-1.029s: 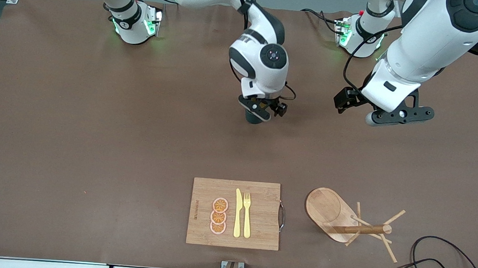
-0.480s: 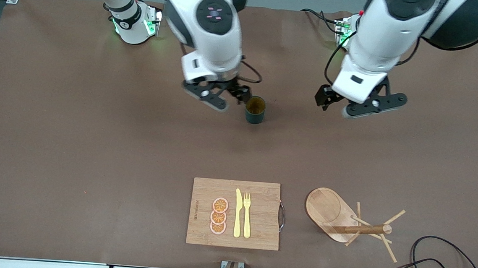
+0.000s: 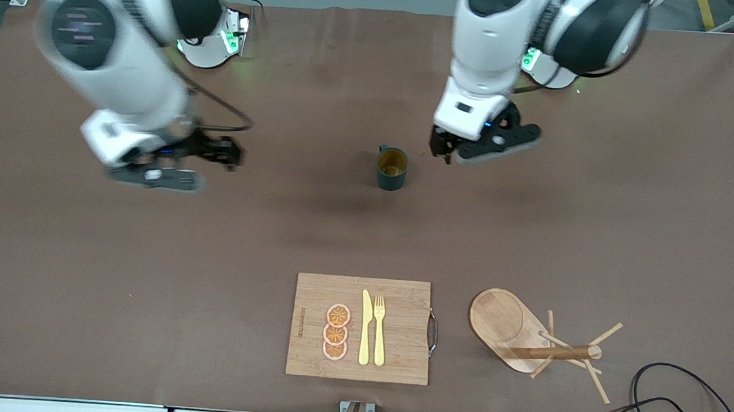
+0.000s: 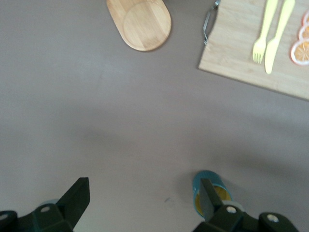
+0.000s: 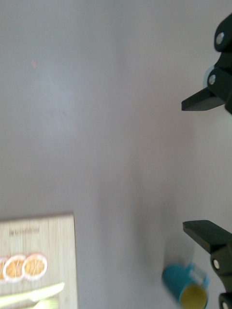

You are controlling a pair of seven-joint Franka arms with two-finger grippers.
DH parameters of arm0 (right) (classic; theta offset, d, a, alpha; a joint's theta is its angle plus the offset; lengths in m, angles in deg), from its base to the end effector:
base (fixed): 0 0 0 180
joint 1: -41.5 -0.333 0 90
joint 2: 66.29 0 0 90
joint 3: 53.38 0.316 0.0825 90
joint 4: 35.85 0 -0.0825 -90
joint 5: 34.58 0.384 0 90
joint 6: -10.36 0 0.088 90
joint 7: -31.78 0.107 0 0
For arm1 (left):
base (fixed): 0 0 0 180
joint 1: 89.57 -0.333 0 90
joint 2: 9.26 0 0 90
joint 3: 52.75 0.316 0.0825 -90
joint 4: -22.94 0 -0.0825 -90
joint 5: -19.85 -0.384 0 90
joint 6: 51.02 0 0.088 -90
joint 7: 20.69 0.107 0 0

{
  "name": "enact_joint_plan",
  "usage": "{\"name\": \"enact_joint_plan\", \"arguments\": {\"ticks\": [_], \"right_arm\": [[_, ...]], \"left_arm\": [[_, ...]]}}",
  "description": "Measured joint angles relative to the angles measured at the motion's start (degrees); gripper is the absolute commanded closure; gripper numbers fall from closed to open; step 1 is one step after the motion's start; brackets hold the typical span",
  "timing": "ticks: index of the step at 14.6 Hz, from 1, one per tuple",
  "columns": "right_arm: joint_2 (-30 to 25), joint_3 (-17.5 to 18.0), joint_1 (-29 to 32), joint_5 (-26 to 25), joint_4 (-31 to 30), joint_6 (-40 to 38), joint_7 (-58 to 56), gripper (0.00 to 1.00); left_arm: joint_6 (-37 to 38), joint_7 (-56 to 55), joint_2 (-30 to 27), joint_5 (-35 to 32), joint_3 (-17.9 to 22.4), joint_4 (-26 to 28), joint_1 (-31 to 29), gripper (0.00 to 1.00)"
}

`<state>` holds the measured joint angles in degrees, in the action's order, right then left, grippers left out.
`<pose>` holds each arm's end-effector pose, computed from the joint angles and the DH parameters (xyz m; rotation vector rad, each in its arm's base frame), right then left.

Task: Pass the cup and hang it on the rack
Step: 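Set the mug down, open the right gripper and withdraw it, then lower the left gripper onto the mug rim and grasp it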

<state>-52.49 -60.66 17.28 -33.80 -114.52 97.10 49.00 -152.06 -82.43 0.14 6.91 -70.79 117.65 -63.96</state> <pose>0.5890 0.1909 0.5718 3.0937 -0.0041 -0.1375 0.4605 -0.3962 0.5119 -2.9715 -0.4039 -0.1627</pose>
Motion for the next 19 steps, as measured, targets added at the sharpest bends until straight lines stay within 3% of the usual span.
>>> {"name": "enact_joint_plan", "arguments": {"ticks": [4,7,13,16,19], "right_arm": [[-3.31,-0.06,14.07,-0.79,-1.5,-1.2,-20.22,0.0],[-3.88,0.0,19.71,-0.8,-1.77,-1.2,-26.51,0.0],[-4.31,0.15,21.98,-0.97,-2.16,-0.96,-27.1,0.0],[-4.92,0.22,22.01,-0.98,-3.99,-0.39,-27.13,0.0],[-8.55,0.29,22.01,-0.98,-9.76,3.26,-27.14,0.0]], "left_arm": [[-5.07,-11.82,1.34,-4.92,-0.57,4.57,9.23,0.0],[-5.69,-23.62,4.49,-13.26,-0.68,6.45,16.36,0.0],[-5.97,-52.85,15.42,-30.54,-0.74,6.9,27.43,0.0],[-6.04,-61.63,19.41,-35.88,-0.73,6.9,30.28,0.0],[-5.94,-66.85,22.12,-38.86,-0.72,6.91,31.51,0.02]]}}
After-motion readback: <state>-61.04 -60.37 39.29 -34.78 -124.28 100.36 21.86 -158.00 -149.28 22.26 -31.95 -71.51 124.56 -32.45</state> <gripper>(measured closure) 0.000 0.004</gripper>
